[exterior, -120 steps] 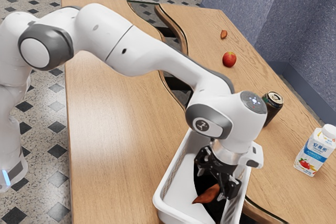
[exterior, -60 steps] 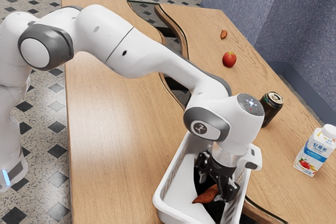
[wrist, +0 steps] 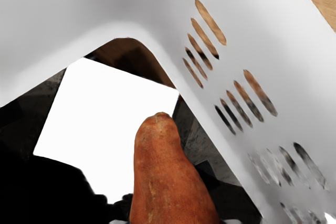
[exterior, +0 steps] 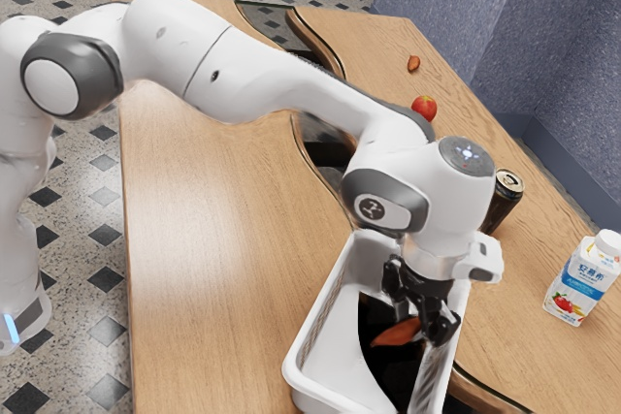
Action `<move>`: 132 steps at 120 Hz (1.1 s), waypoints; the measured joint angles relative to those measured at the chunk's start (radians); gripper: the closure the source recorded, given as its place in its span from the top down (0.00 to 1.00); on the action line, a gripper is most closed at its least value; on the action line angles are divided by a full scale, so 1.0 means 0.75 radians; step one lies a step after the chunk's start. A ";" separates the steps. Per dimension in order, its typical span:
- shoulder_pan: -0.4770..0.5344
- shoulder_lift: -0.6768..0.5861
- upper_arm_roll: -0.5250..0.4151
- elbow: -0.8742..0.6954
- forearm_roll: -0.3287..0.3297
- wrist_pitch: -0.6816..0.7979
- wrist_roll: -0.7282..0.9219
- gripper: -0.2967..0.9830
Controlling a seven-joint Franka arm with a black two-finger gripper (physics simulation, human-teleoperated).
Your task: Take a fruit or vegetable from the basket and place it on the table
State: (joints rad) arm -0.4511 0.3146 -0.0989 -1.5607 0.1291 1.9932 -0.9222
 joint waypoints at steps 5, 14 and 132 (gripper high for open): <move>0.000 -0.032 0.000 0.032 0.047 -0.012 -0.001 0.35; -0.001 -0.100 0.011 0.094 0.131 -0.064 -0.002 0.34; 0.015 -0.670 -0.019 -0.038 0.253 -0.532 0.028 0.73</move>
State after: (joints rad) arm -0.4397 -0.1877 -0.1128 -1.5889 0.3189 1.5943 -0.9011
